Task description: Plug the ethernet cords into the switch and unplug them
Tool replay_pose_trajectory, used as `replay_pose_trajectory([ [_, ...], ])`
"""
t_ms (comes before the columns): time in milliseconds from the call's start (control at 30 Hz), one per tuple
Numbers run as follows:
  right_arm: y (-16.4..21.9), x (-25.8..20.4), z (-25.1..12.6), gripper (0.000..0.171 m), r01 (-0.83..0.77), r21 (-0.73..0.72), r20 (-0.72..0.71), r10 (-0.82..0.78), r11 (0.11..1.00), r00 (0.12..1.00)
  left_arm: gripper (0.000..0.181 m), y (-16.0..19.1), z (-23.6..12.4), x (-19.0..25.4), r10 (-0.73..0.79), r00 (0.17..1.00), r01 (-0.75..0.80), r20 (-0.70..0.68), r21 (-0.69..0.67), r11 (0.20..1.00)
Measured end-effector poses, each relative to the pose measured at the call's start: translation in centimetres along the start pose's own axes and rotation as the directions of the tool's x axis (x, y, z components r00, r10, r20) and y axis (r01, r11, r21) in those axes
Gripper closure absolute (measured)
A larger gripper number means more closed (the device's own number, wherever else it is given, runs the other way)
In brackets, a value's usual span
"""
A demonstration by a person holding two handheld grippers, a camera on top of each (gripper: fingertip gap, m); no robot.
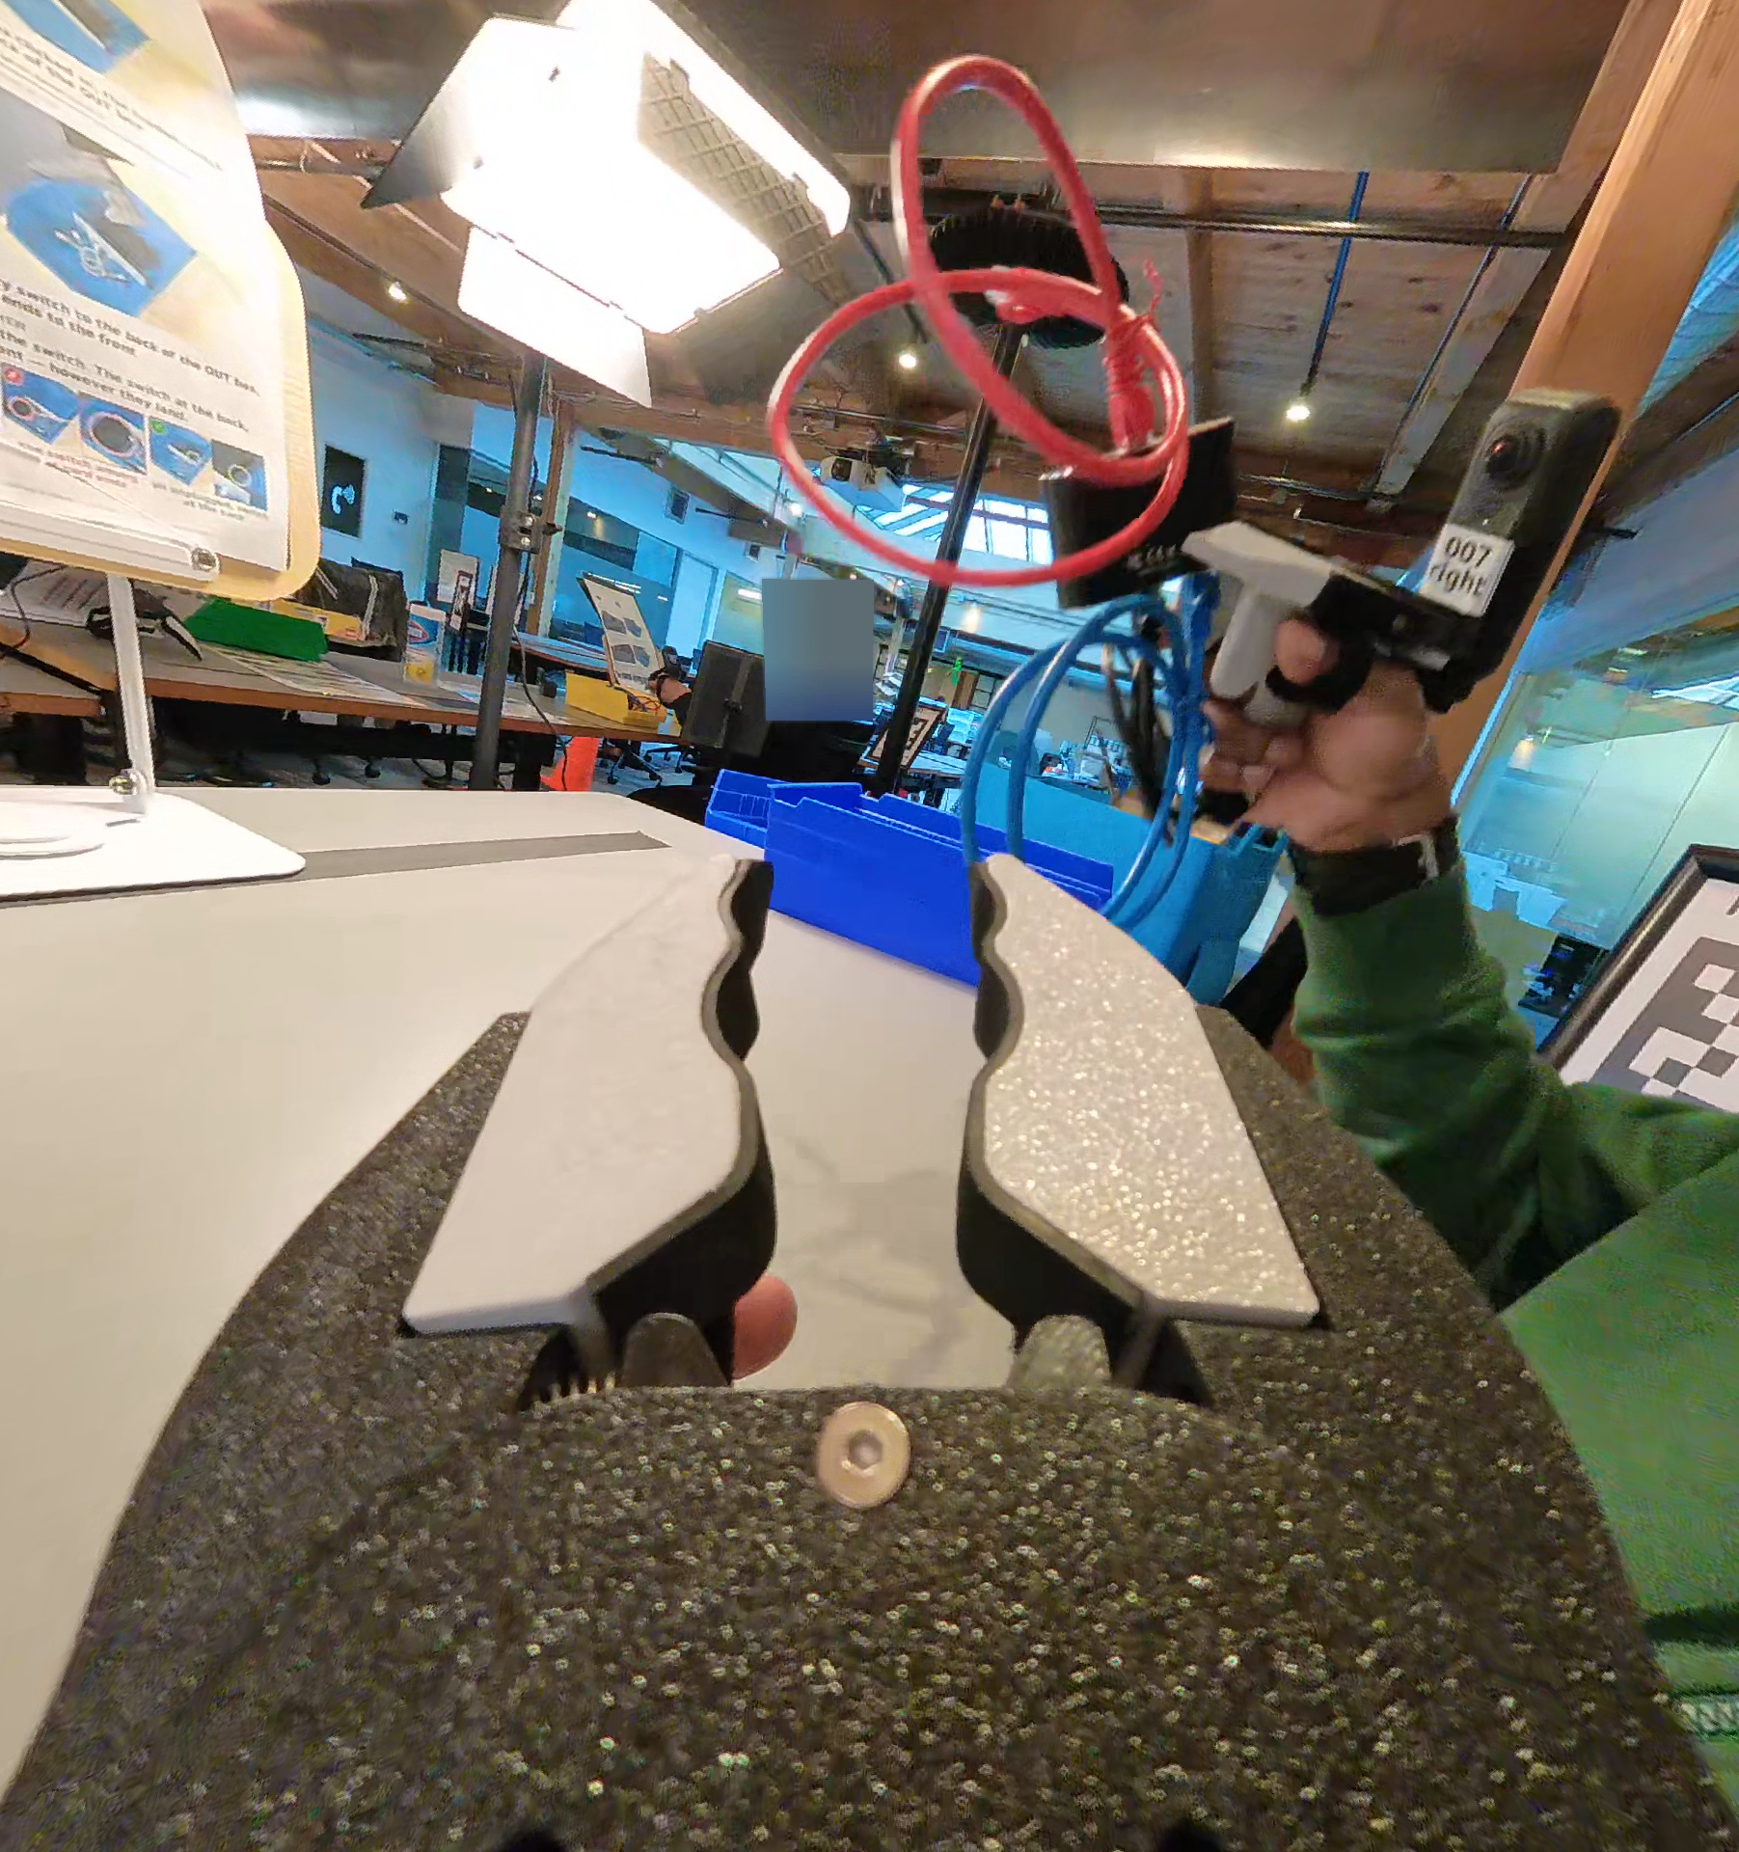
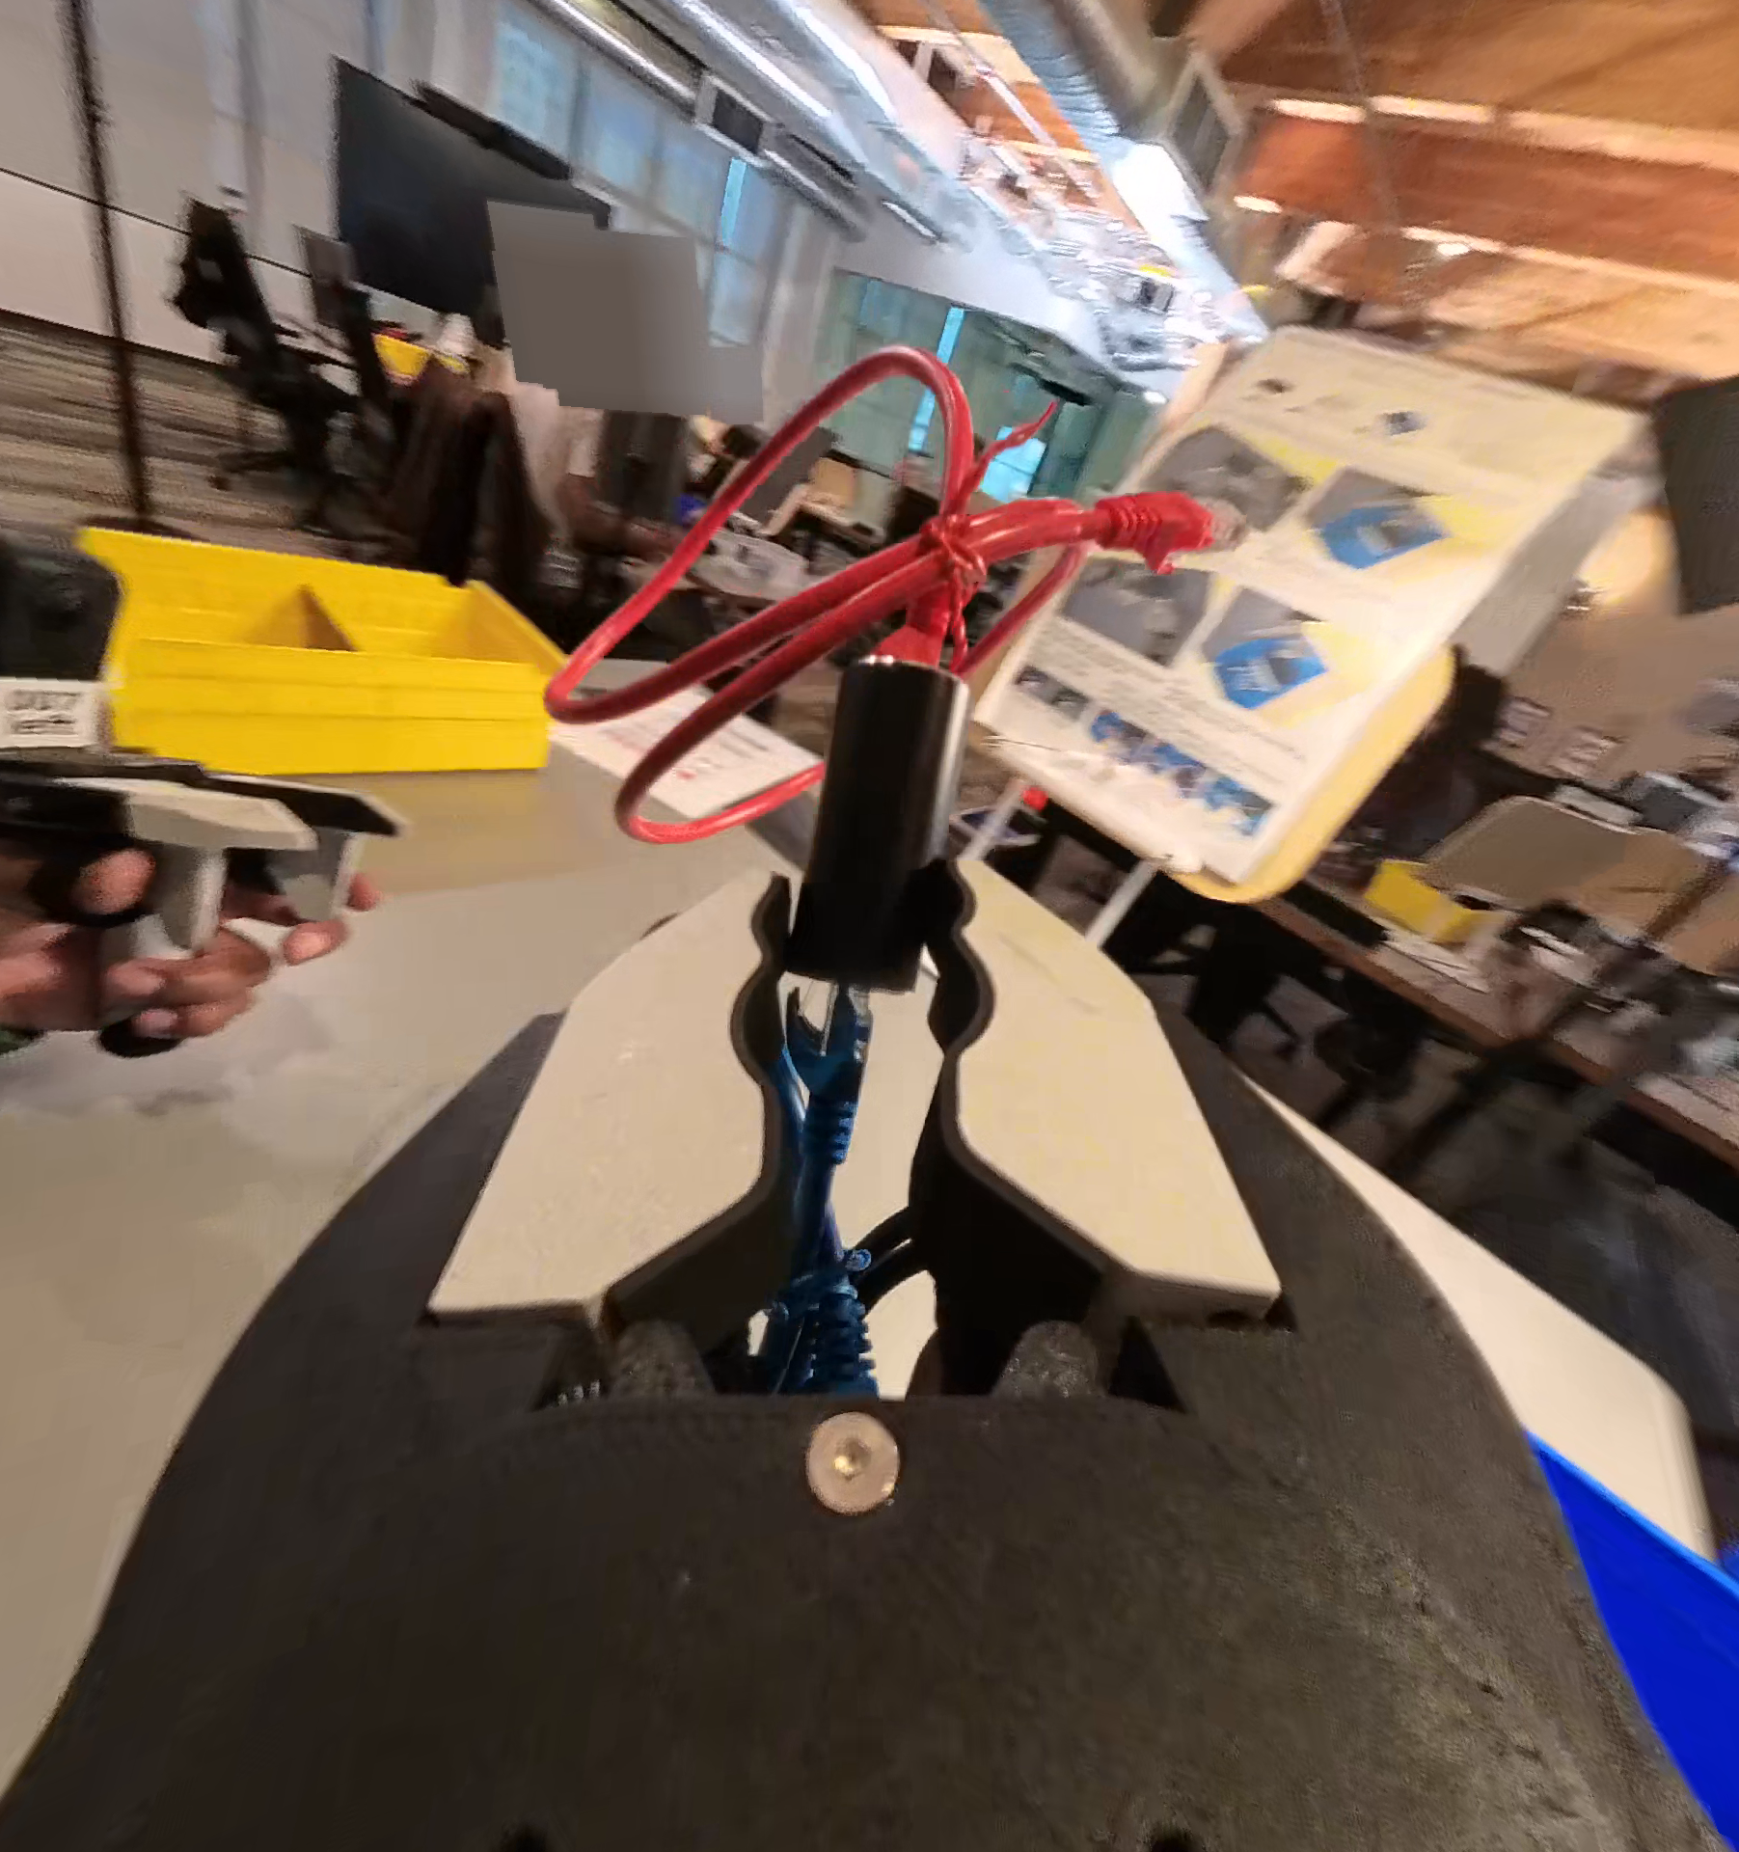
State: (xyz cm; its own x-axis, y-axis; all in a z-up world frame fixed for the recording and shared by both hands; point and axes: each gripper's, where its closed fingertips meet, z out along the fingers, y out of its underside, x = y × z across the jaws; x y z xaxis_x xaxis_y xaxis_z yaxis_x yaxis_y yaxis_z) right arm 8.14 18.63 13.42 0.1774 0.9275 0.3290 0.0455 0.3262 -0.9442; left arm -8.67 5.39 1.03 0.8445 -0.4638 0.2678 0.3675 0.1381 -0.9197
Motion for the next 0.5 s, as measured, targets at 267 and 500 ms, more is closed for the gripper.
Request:
replay_pose_trajectory([
  [267, 1.4, 14.6, -9.0, 0.145, -0.138, -0.197, -0.204, 0.097, 0.971, 0.974, 0.142, 0.5, 0.2, 0.1, 0.013, 1.0, -0.013, 0.006, -0.022, 1.0],
  [500, 13.3, 23.9, -11.3, 0.144, -0.476, -0.364, -0.249, 0.409, 0.801, 0.878, 0.143, 0.7, 0.3, 0.0, 0.012, 1.0, -0.012, 0.016, -0.03, 0.999],
])
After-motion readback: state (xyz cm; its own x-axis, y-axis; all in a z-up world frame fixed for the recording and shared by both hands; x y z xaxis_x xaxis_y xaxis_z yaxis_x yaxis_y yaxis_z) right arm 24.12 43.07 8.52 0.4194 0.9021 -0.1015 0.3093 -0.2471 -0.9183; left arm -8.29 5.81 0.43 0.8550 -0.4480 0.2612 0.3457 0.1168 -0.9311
